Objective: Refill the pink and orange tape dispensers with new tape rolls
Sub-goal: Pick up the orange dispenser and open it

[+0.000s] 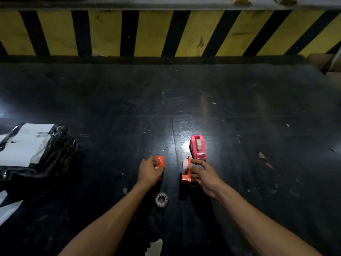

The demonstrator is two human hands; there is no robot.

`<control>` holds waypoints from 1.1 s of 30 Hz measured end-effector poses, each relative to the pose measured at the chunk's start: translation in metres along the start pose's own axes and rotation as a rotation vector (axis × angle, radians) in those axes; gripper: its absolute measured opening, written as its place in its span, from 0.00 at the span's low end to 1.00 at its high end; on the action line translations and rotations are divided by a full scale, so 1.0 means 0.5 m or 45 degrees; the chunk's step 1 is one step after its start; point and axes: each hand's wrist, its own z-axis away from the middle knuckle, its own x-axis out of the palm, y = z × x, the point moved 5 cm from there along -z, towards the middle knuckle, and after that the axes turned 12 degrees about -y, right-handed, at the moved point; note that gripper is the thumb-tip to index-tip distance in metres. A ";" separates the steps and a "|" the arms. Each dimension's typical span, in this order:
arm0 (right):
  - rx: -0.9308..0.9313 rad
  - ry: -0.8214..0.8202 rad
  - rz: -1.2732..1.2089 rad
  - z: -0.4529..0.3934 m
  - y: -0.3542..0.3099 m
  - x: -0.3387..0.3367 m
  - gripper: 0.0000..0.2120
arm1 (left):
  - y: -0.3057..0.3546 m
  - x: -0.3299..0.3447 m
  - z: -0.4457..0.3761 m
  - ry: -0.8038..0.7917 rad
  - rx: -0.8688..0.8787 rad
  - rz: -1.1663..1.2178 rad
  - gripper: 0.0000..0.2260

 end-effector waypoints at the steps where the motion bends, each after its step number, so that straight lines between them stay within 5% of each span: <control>1: -0.005 -0.005 0.003 0.003 -0.002 0.001 0.12 | -0.001 0.001 -0.001 -0.003 -0.007 -0.017 0.09; 8: -0.071 -0.059 0.035 0.013 -0.016 0.009 0.13 | 0.033 -0.009 0.025 0.024 0.107 -0.160 0.11; 14: -0.074 -0.148 0.111 0.017 -0.021 0.032 0.13 | 0.096 0.038 0.052 -0.371 0.229 0.278 0.10; 20: -0.085 -0.095 0.092 0.025 -0.023 0.015 0.15 | 0.095 0.039 0.038 -0.415 0.129 0.499 0.11; 22: -0.080 -0.046 0.077 0.026 -0.021 0.001 0.15 | 0.098 0.030 0.037 -0.313 0.209 0.342 0.11; 27: -0.090 0.013 0.069 0.029 -0.020 -0.015 0.14 | 0.093 0.050 0.038 -0.214 0.441 -0.772 0.13; 33: -0.110 0.016 0.058 0.036 -0.021 -0.013 0.13 | 0.094 0.070 0.047 -0.219 0.520 -0.980 0.14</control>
